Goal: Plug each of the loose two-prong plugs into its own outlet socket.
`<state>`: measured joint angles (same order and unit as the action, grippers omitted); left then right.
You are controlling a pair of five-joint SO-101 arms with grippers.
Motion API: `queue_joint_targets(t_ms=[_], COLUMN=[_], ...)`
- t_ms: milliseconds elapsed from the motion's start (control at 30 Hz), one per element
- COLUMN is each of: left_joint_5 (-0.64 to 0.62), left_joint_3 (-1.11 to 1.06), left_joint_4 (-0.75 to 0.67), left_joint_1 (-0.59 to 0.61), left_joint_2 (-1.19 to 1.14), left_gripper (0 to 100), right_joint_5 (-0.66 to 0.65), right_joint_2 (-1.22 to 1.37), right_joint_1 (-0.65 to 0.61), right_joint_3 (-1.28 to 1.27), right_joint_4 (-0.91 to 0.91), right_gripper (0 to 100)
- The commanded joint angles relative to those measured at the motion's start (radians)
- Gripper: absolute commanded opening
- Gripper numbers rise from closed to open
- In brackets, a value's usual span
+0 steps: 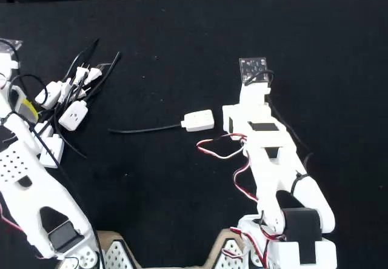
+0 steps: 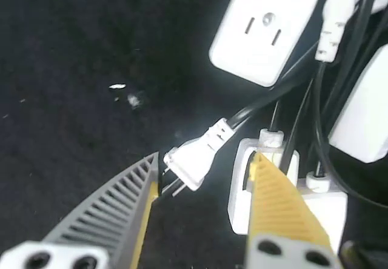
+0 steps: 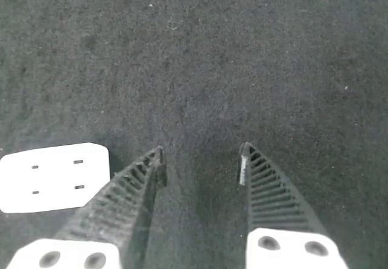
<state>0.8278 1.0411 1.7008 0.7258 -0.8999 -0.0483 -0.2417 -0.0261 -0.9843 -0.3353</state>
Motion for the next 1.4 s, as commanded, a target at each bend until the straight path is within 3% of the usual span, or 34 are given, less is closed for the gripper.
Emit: queue_joint_targets(t_ms=[0, 333, 467, 533, 867, 1033, 1367], left_joint_5=[0.026, 0.02, 0.02, 0.02, 0.02, 0.018, -0.371], left_joint_3=[0.148, 0.308, 0.363, 0.38, 0.615, 0.621, 0.553], left_joint_4=[0.012, 0.028, 0.058, 0.058, 0.06, 0.06, 0.063], left_joint_1=[0.01, 0.015, 0.025, 0.035, 0.153, 0.197, 0.197], left_joint_2=[-0.064, -0.239, -0.242, -0.242, -0.242, -0.181, 0.066], left_gripper=[24, 23, 3, 6, 3, 3, 3], right_joint_5=[-0.014, -0.015, -0.015, -0.015, -0.015, -0.014, -0.012], right_joint_2=[-0.01, -0.01, -0.01, -0.01, -0.01, -0.01, -0.01], right_joint_1=[0.017, 0.017, 0.017, 0.017, 0.017, 0.017, 0.017], right_joint_3=[0.001, 0.001, 0.001, 0.001, 0.001, 0.001, 0.001], right_joint_4=[0.028, 0.028, 0.028, 0.028, 0.028, 0.028, 0.029], right_gripper=[19.1, 19.1, 19.1, 19.1, 19.1, 19.1, 19.1])
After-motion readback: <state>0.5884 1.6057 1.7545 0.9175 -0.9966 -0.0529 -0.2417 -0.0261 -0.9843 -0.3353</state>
